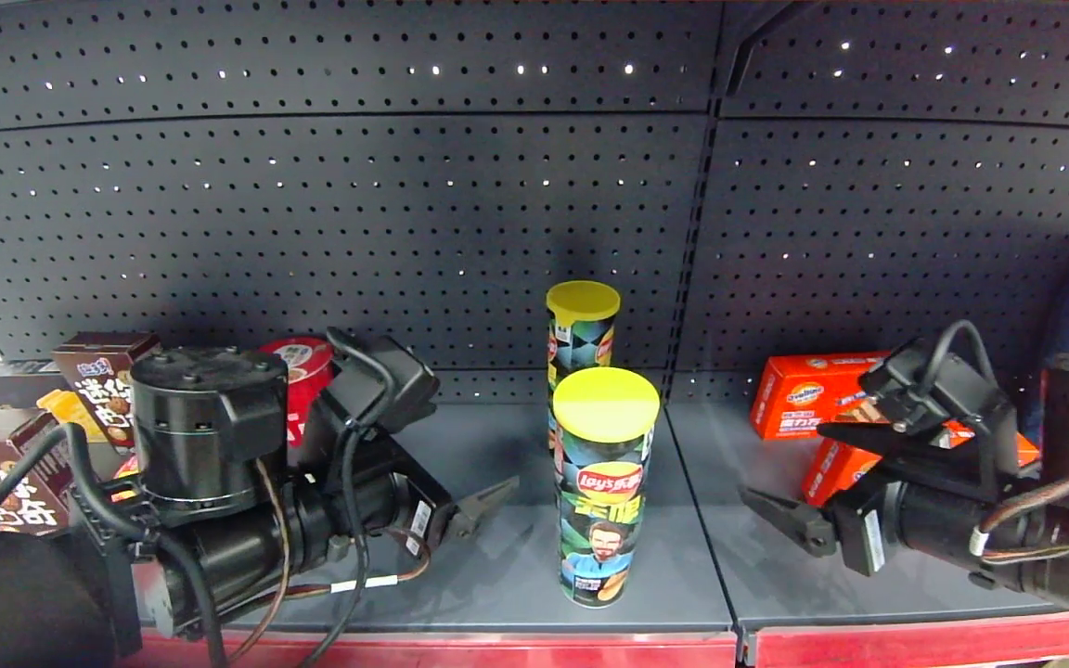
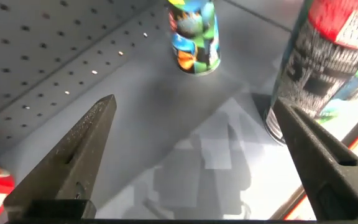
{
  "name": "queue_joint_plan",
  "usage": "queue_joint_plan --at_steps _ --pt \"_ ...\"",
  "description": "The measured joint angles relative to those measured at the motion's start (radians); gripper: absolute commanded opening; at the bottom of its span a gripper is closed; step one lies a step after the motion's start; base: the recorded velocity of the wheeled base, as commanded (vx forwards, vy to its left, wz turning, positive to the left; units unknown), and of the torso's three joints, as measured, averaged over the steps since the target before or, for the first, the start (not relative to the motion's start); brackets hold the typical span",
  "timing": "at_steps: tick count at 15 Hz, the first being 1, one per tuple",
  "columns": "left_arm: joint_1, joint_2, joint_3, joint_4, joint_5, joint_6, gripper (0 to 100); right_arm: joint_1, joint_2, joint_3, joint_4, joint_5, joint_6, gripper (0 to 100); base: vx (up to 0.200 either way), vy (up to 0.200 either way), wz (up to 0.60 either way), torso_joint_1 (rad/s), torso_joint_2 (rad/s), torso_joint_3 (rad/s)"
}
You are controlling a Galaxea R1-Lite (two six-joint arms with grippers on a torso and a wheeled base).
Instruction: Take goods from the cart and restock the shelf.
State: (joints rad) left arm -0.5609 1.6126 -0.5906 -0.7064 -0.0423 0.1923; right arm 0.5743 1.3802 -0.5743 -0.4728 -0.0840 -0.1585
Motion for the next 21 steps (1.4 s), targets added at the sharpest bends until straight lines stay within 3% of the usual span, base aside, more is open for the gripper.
queue_joint_plan --at_steps 3,7,14,18,21 --pt "0.017 -0.045 0.002 0.000 0.002 -0.010 100 -0.026 -0.123 0.061 0.025 -0.009 0.003 100 0.000 0.000 0.00 0.000 0.00 0.000" --pt "0.077 -0.157 0.048 -0.001 0.021 -0.048 100 -0.095 -0.307 0.132 0.060 -0.017 0.004 100 0.000 0.000 0.00 0.000 0.00 0.000" --pt "0.431 -0.491 0.229 -0.006 -0.066 -0.046 100 -0.293 -0.632 0.273 0.087 -0.020 0.009 100 0.000 0.000 0.00 0.000 0.00 0.000" --pt "0.552 -0.697 0.341 -0.001 -0.088 -0.056 100 -0.447 -0.893 0.377 0.257 -0.019 0.008 100 0.000 0.000 0.00 0.000 0.00 0.000" --pt "0.588 -0.834 0.456 0.004 -0.089 -0.078 100 -0.535 -1.109 0.399 0.450 -0.017 0.009 100 0.000 0.000 0.00 0.000 0.00 0.000"
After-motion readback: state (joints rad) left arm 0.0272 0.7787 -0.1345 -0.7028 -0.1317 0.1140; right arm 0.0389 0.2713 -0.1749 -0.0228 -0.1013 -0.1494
